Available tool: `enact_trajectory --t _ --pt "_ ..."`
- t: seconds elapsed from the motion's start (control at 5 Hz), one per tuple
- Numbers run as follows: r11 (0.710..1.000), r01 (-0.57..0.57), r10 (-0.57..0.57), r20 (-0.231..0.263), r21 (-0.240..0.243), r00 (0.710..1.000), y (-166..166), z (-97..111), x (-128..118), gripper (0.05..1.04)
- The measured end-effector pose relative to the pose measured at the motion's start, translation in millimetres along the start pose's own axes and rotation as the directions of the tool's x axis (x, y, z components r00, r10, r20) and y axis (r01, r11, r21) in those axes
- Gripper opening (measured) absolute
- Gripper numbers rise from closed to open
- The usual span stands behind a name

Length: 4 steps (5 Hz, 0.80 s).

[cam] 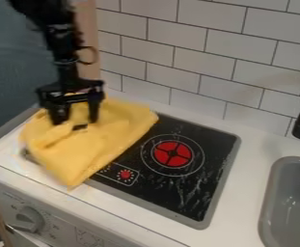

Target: Move the clothes

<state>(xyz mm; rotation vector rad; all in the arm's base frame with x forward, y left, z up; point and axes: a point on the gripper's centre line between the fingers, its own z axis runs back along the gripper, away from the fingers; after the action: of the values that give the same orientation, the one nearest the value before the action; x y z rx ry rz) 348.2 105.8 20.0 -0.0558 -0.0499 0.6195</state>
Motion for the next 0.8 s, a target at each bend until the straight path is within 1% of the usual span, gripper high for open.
enact_trajectory --t 0.2,0.4,0.6,0.8 --pt "0.994 0.105 -0.105 -0.012 0.000 0.994 -39 -3 -5 1.000" --pt "0.975 0.221 -0.221 -0.014 0.008 0.975 -75 -5 -19 1.000" --pt "0.944 0.331 -0.330 -0.023 0.021 0.944 -101 -8 -39 1.001" --pt "0.934 0.356 -0.355 -0.026 0.024 0.935 -101 -7 -54 1.001"
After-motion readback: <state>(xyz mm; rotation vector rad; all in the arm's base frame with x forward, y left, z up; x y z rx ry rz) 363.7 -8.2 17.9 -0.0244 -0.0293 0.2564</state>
